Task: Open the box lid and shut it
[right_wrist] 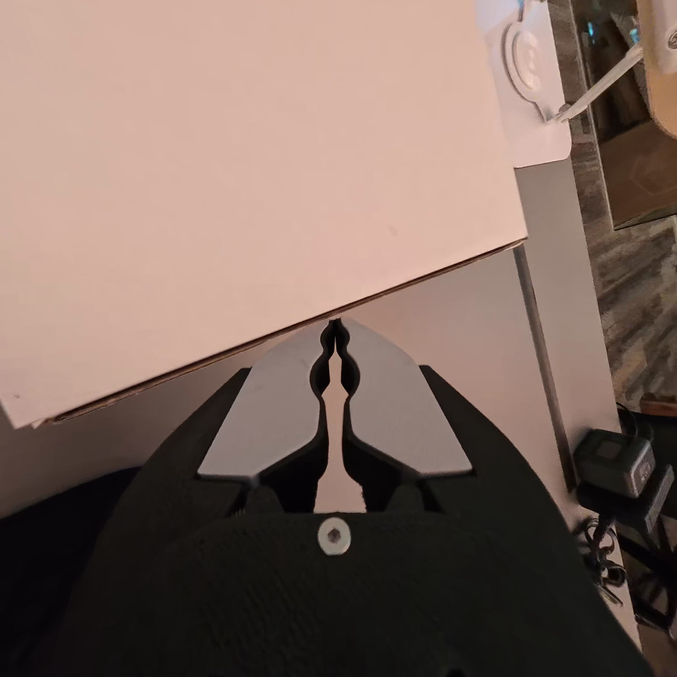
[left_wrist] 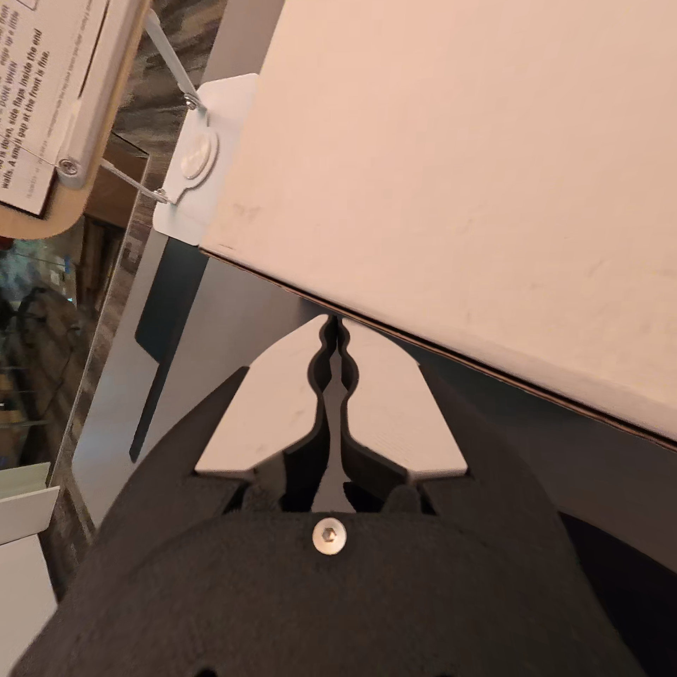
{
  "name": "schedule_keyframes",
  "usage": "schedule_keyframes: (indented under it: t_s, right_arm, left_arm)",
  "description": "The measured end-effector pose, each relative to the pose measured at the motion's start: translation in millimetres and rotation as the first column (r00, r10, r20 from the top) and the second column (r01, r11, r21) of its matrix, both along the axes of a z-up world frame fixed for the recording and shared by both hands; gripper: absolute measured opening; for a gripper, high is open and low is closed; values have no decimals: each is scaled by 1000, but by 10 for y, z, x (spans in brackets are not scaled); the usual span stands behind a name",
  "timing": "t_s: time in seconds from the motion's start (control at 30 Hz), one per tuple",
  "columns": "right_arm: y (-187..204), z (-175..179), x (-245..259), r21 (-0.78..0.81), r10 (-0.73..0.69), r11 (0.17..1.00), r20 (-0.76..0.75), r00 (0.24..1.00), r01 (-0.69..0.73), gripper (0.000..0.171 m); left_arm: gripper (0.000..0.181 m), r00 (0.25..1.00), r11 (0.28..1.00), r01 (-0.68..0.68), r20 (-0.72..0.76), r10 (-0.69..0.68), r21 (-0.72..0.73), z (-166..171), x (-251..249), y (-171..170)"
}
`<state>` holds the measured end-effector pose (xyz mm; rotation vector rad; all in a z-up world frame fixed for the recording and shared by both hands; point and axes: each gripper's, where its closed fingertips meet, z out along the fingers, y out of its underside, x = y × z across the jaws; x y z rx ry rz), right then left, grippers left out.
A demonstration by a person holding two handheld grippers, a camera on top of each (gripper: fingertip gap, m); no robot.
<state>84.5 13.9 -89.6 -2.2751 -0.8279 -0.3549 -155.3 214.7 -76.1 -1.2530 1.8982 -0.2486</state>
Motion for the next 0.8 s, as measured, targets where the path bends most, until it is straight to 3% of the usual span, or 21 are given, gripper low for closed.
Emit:
schedule_keyframes:
  t_s: [0.2, 0.3, 0.37, 0.47, 0.53, 0.63, 0.7, 0.8]
  right_arm:
    - [-423, 71, -97, 41, -40, 998, 2, 999, 40, 1]
    - [-517, 106, -351, 96, 7, 995, -69, 998, -1, 0]
    - [-511, 100, -423, 105, -8, 994, -58, 998, 15, 0]
    - [-563, 130, -407, 137, -57, 989, -15, 998, 59, 1]
    - [-624, 213, -393, 195, -89, 976, -26, 996, 92, 1]
    - [-745, 329, -313, 269, -152, 952, 4, 988, 145, 0]
    - [-828, 377, -302, 310, -179, 938, 44, 983, 157, 0]
    - [-918, 410, -374, 351, -197, 922, 72, 978, 161, 1]
  left_arm:
    - [0, 991, 987, -90, 88, 102, -133, 71, -349, -103]
    - [0, 990, 978, -53, 118, 78, -202, 44, -407, -374]
    - [0, 995, 990, -70, 63, 78, -119, 6, -442, -428]
    - [0, 989, 966, -139, -13, 145, 218, 259, -610, -233]
    - [0, 981, 866, -135, -61, 187, 482, 597, -747, -124]
    - [0, 970, 622, -54, -108, 220, 781, 1172, -855, -126]
    - [0, 966, 483, 9, -132, 223, 876, 1430, -864, -217]
    - [0, 961, 354, 77, -164, 224, 932, 1601, -845, -362]
